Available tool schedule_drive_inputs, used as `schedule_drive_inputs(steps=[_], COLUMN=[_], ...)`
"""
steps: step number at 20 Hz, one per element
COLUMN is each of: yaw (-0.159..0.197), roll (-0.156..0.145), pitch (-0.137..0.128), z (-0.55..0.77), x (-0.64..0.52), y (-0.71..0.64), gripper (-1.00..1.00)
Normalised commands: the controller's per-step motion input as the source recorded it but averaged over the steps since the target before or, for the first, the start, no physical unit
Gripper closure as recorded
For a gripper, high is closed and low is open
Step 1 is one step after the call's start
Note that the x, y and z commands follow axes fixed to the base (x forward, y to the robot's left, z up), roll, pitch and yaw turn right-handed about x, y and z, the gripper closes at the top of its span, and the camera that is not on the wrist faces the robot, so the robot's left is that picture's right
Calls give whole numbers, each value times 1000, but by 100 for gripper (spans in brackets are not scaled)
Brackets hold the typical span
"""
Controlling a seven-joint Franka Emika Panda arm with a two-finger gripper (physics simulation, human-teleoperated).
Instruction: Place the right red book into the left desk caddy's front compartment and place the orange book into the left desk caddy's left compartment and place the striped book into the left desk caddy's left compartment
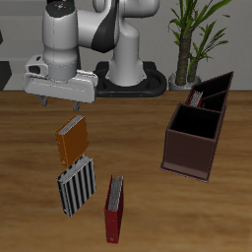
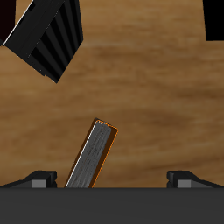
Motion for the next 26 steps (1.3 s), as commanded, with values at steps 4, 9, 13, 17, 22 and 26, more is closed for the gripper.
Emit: schedule_drive_inputs(steps=[4, 9, 13, 17, 22, 26], yaw=[-12, -36, -58, -17, -38, -41], roll=[39, 15, -11, 9, -9, -3], pitch=[-19, -30, -6, 14, 22, 27], z=[-151, -115, -238, -354, -347, -343], x=[93, 91, 44, 53, 3, -21], y=[139, 80, -35, 20, -81, -98], gripper=[-100, -100, -100, -100, -100, -100])
